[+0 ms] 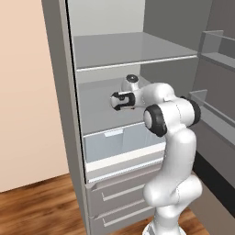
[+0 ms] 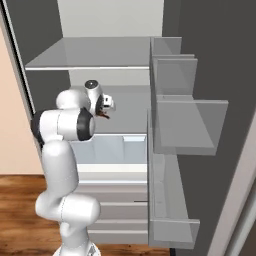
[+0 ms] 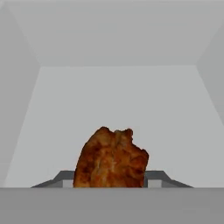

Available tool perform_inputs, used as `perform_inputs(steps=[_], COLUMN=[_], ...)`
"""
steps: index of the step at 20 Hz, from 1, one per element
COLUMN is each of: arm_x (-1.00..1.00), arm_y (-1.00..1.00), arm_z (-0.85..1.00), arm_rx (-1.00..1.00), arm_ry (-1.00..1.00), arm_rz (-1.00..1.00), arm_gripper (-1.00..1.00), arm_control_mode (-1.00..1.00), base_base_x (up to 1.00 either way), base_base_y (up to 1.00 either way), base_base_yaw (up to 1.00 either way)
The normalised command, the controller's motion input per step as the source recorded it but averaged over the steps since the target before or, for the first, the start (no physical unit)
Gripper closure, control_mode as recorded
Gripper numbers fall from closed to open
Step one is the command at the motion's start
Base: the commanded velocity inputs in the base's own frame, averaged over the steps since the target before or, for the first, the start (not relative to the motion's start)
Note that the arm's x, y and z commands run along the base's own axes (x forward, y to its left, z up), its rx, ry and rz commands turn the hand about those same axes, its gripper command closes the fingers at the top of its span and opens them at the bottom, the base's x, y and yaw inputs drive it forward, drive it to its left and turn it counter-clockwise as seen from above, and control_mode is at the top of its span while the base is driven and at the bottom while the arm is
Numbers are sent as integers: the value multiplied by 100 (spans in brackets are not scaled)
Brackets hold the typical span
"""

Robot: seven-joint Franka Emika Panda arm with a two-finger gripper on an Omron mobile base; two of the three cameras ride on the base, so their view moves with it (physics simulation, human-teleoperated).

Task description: Take the cheese, chicken drumstick, and squash from the fridge and place them on the plate on the dining counter to create an appetizer plate.

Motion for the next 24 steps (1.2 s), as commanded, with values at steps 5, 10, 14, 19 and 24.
perform_inputs(steps=[5, 10, 14, 19, 24], arm_x=[-100, -100, -100, -100, -97], arm_y=[18, 0, 0, 0, -1], arm_z=[97, 92, 62, 30, 0], arm_rx=[0, 0, 0, 0, 0], arm_ry=[-19, -2, 0, 1, 2], arm_rz=[0, 0, 0, 0, 0], arm_gripper=[100, 100, 100, 100, 100], arm_control_mode=[-100, -100, -100, -100, -100], base_base_x=[0, 0, 0, 0, 0], base_base_y=[0, 0, 0, 0, 0], base_base_yaw=[0, 0, 0, 0, 0])
